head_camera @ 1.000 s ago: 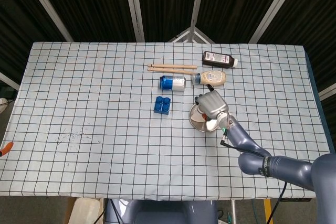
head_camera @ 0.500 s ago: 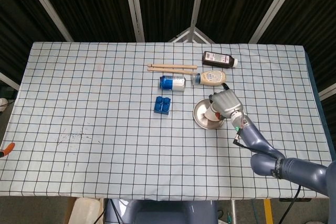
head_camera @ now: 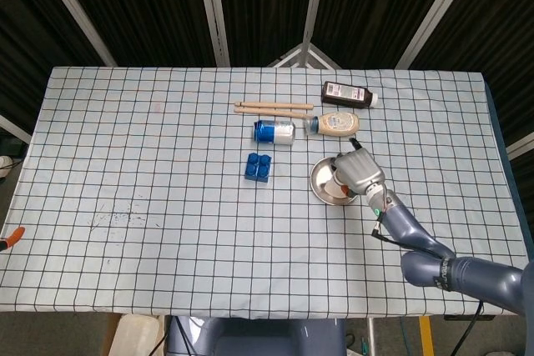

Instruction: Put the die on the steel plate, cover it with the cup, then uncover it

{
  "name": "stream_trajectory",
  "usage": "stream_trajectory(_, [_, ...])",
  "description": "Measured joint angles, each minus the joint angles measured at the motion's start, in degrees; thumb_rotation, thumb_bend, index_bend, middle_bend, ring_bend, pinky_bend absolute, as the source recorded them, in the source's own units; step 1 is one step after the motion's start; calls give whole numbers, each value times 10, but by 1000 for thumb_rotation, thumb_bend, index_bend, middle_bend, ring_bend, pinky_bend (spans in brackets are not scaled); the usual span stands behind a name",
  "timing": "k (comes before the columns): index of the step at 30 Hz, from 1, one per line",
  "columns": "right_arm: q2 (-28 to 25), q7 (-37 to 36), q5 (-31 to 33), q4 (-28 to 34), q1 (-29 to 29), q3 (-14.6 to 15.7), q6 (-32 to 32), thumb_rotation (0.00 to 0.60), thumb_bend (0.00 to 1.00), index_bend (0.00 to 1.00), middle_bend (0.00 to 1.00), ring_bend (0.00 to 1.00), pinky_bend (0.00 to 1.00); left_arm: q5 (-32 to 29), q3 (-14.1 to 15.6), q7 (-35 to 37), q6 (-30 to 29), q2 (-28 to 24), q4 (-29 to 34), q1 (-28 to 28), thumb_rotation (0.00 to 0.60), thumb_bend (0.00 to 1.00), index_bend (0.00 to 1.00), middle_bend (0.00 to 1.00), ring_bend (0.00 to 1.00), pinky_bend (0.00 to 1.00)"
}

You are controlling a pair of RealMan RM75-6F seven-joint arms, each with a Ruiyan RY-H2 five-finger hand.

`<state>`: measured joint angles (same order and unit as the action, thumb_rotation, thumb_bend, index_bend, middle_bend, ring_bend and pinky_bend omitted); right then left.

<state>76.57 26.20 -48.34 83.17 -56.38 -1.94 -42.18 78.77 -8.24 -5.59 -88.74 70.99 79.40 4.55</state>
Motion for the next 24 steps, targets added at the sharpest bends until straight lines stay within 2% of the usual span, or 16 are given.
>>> stream_trajectory(11, [39, -2, 2, -30, -15, -24, 1, 600, 456, 480, 402, 434, 78, -3, -1, 3, 2, -1, -2, 0, 600, 173, 160, 0, 0, 39])
stream_trajectory(24, [64, -50, 1, -121, -20, -52, 23, 600, 456, 480, 401, 435, 78, -9, -2, -5, 7, 1, -2, 1, 600, 172, 160, 0, 0, 39])
